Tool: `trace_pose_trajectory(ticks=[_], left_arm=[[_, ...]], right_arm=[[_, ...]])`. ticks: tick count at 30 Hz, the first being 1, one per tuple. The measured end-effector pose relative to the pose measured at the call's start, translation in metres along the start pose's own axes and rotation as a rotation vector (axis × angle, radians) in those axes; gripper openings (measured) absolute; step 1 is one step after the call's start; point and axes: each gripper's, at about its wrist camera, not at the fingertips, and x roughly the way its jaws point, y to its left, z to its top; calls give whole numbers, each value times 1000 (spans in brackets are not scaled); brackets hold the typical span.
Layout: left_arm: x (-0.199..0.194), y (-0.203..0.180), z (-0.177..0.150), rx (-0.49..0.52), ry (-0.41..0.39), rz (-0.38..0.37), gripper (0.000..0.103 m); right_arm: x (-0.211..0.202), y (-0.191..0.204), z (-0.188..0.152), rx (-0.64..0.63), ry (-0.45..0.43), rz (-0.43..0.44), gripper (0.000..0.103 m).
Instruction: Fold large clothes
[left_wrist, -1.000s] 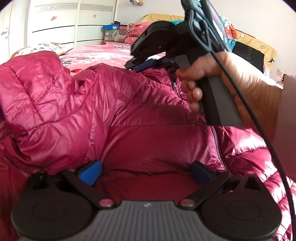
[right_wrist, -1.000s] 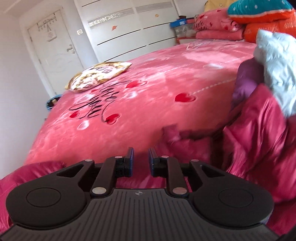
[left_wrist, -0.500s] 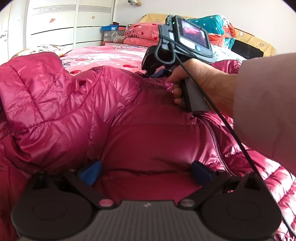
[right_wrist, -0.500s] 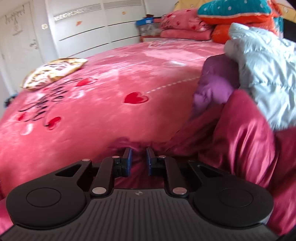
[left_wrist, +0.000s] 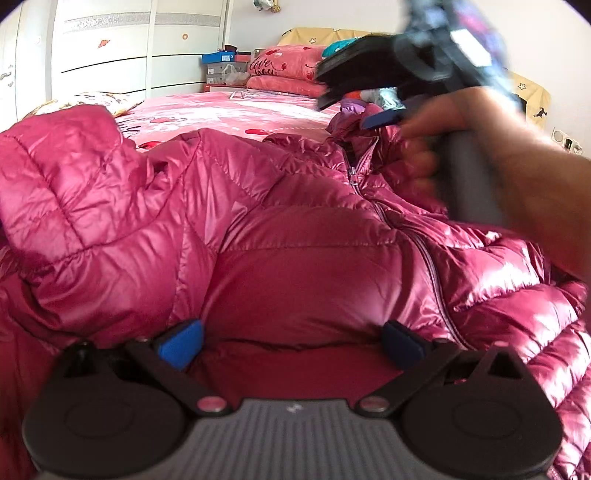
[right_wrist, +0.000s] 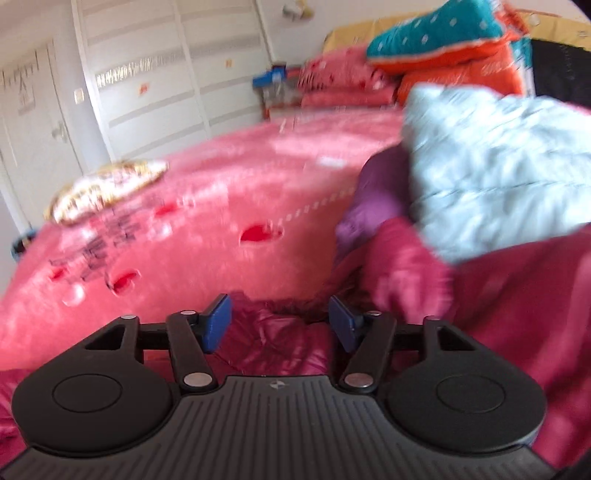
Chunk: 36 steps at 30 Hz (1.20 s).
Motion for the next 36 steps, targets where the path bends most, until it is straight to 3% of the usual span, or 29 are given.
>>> trace_pose_trajectory(ticks=[6, 8, 11, 16, 24, 36], left_arm=[[0, -2, -2, 12, -12, 8, 103], [0, -4, -3, 16, -17, 10, 103], [0, -3, -6, 23, -29, 12, 103], [-2, -4, -7, 28, -49, 13, 103], [-5, -3, -10, 31, -69, 10, 103], [-11, -2, -11, 46, -78, 5, 102]], right_arm=[[-81, -21, -20, 31, -75, -60, 78], [-108, -29, -33, 39, -87, -89, 86], [-143, -44, -59, 72, -82, -139, 93], [-187, -65, -105, 102, -42, -228, 93], [-221, -82, -165, 160, 51, -254, 94], [-261, -70, -206, -57, 125, -326, 96]])
